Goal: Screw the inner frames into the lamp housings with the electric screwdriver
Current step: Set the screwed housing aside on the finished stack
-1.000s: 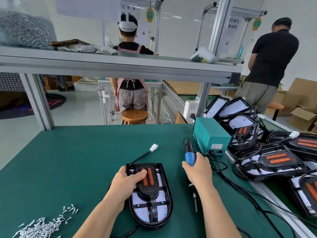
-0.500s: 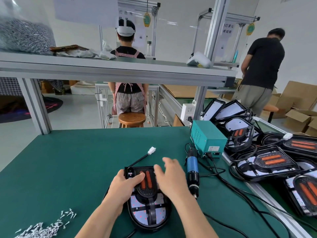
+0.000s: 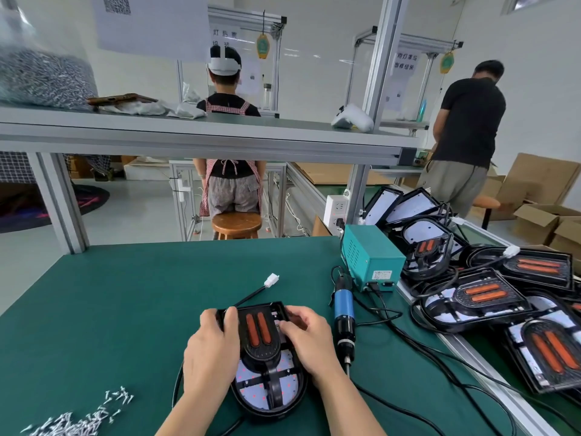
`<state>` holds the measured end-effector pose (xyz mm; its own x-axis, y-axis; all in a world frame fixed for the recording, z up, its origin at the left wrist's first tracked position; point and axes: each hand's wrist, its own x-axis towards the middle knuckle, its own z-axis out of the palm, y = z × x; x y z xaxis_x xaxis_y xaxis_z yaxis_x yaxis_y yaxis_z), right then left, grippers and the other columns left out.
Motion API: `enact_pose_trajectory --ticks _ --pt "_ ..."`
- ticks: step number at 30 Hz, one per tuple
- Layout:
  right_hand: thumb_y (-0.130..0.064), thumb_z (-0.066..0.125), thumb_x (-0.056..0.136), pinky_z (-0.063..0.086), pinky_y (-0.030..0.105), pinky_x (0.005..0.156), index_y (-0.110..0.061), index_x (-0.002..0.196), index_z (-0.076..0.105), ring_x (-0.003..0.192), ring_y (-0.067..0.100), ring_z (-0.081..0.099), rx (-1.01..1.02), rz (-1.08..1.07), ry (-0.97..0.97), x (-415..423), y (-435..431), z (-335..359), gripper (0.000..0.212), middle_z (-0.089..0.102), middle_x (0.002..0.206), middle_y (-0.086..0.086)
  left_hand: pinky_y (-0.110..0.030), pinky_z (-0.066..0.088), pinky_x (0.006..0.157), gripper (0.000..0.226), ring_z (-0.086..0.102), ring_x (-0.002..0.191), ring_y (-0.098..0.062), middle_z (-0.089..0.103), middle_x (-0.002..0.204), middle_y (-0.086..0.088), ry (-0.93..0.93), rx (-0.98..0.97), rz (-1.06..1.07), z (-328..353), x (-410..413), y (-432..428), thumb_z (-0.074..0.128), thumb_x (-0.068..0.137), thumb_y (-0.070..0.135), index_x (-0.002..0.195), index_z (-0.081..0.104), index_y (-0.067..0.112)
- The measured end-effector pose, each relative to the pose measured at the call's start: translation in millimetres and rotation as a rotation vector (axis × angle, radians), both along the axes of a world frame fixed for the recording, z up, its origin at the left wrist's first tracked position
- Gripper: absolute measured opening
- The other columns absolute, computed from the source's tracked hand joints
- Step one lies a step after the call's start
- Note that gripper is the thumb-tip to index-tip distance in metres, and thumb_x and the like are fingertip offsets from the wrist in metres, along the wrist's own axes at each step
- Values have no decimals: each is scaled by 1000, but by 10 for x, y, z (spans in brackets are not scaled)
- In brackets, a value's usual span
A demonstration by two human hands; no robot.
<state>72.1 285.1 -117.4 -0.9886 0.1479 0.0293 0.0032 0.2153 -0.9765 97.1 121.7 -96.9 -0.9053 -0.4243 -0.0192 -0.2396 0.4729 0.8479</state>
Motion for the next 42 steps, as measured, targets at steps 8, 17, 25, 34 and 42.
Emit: enact_pose_trajectory --ticks 8,17,25,34,42 --pt "-8 76 83 55 32 96 -20 103 76 95 6 71 -90 -90 23 -30 27 6 24 77 100 -6 -36 38 98 38 47 118 -32 55 134 -9 -96 -510 -37 -62 20 -226 47 99 10 136 53 13" --pt "-11 78 84 55 36 98 -12 112 75 99 11 71 -108 -106 31 -36 15 -29 27 77 102 -4 -31 54 78 28 75 82 -22 78 99 -4 15 42 -168 -183 71 -286 56 95 4 117 73 12" --pt "-8 73 91 55 23 93 -9 120 73 107 16 71 -229 16 33 -32 6 -39 29 77 110 0 -35 50 96 39 74 105 -20 78 110 -6 66 657 -362 -220 150 -401 62 96 47 106 79 14" --pt "-20 64 99 53 27 97 -18 108 80 105 10 71 -246 136 90 -30 -154 -3 18 78 106 -6 -38 56 86 51 75 94 -19 79 99 3 164 582 -213 -316 121 -387 75 64 46 106 70 18" --pt "13 40 96 18 32 125 -27 143 57 151 10 25 340 297 95 -384 -117 133 64 35 161 -5 -40 56 85 56 75 92 -18 79 98 2 220 573 -227 -400 109 -428 73 60 54 103 70 19"
